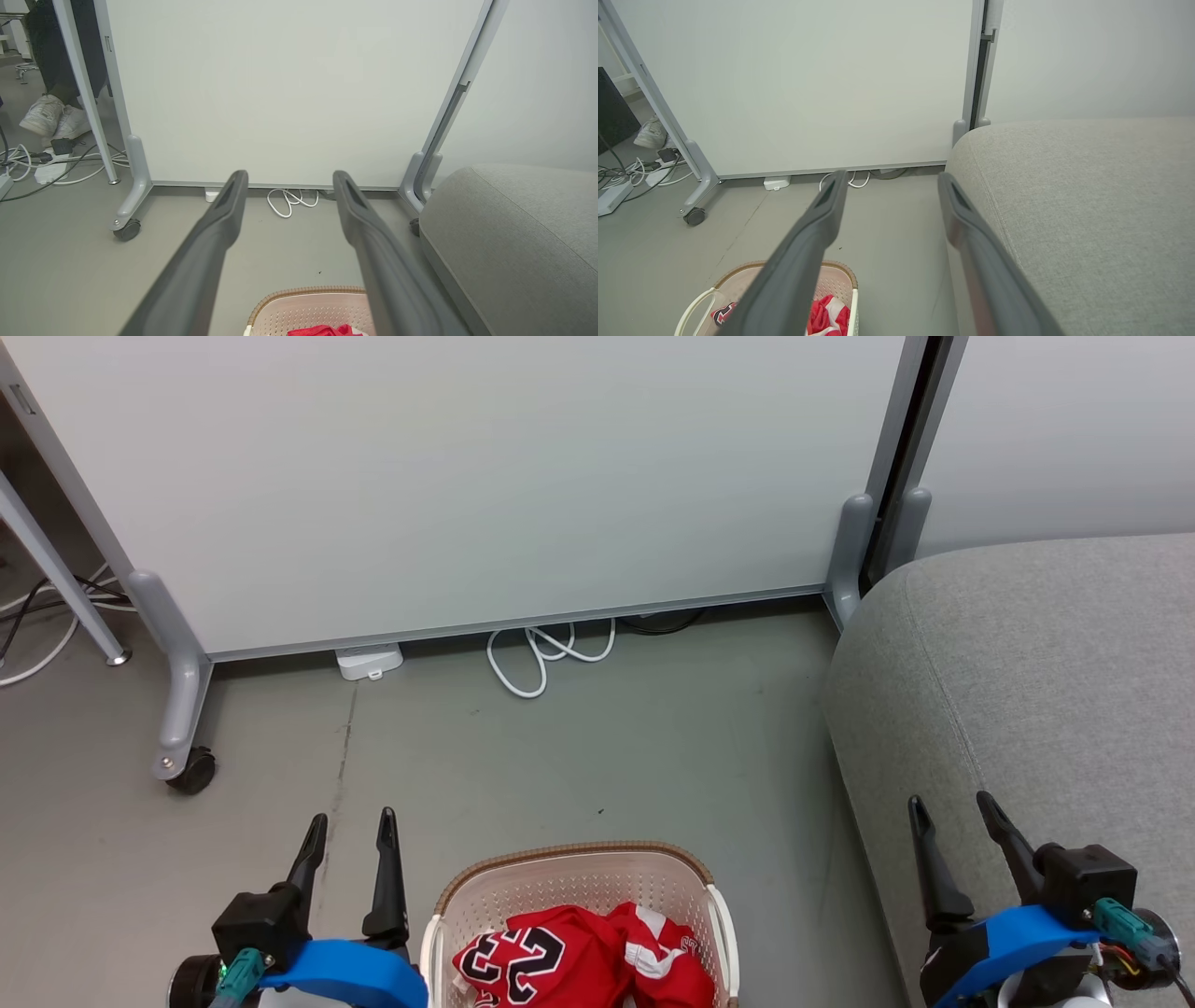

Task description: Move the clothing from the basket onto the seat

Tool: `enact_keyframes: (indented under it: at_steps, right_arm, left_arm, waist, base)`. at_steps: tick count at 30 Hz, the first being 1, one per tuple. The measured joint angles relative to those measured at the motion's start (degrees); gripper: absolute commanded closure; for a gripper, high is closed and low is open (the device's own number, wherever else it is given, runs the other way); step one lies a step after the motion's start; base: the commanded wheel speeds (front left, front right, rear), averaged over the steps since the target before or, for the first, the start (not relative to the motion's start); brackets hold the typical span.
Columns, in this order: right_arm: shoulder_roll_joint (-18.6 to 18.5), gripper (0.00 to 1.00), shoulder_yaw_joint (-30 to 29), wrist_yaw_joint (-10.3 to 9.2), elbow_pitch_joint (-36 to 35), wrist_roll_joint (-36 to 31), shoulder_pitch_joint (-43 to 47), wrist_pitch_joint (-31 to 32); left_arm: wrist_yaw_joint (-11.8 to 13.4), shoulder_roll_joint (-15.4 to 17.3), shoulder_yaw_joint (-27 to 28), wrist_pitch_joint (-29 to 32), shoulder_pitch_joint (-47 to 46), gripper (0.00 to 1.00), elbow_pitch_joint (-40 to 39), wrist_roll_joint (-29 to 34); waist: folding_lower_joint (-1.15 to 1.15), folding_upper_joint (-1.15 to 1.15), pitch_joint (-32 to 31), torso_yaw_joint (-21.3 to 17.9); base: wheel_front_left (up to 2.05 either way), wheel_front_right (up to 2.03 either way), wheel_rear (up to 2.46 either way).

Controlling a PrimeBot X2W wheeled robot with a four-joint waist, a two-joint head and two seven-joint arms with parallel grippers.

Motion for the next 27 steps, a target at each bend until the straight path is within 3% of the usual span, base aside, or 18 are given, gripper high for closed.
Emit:
enact_keyframes:
  at_steps: [16,27]
  right_arm:
    - [-0.2,0.0,0.2,0.01,0.1,-5.9,0.0,-1.6]
    - [-0.3,0.0,0.2,0.01,0.4,-5.9,0.0,-1.8]
  left_arm:
    - [-0.2,-0.4,0.0,-1.7,0.0,0.0,0.8,6.3]
    - [-0.4,-0.6,0.5,-1.7,0.0,0.0,0.9,6.5]
  waist:
    - [0.0,0.0,-0.1,0.2]
    - [0.0,0.0,0.1,0.2]
  base:
    - [0.0,0.0,0.0]
    - [0.0,0.0,0.0]
